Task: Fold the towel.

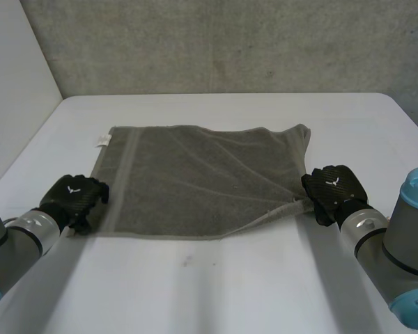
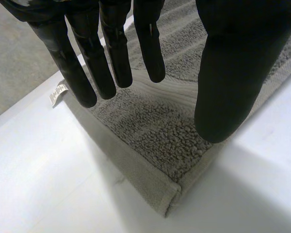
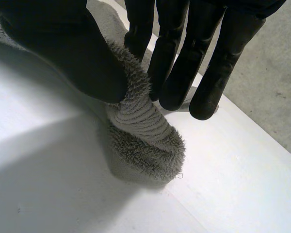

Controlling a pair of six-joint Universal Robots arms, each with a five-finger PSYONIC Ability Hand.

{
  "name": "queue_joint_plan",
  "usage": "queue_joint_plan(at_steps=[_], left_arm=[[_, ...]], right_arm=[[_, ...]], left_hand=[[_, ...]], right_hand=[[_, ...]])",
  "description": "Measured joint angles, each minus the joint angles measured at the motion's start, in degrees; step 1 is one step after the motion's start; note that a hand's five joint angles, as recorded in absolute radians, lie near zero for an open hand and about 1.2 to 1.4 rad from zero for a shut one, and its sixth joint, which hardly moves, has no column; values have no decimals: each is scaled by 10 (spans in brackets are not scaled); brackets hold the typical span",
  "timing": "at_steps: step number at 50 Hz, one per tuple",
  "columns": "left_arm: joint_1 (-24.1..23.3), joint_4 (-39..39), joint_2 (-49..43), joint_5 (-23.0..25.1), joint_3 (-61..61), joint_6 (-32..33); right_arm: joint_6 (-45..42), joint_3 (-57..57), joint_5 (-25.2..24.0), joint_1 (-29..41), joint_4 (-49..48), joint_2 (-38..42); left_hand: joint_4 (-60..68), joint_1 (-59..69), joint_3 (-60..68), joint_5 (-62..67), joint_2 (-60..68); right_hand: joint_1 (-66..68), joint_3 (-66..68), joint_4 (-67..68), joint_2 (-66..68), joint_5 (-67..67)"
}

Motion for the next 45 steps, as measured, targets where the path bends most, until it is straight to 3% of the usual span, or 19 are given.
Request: queue_joint_plan(at_steps=[19,32,33,43,45], left_arm=[[-2,7,-36,2,0,44],[-2,53,-67,2,28,41],[-2,55,-70,2,33,41],[-3,60,-83,1,68,34],[-4,60,-86,2,72,34]], right_arm=[[-1,-1,-2,0,0,9],[-2,0,-6,3,0,12],[-2,0,-6,3,0,13],[-3,0,-6,4,0,16],[-3,0,-5,4,0,16]], left_hand=[[-48,-46,-47,-48,-48],[22,22,23,-19,23],[40,41,40,44,40],[148,148,146,146,147],[231,236,235,231,236]], right_hand=[[0,0,0,0,0],[0,0,0,0,1],[0,0,0,0,1],[0,0,0,0,1],[0,0,0,0,1]])
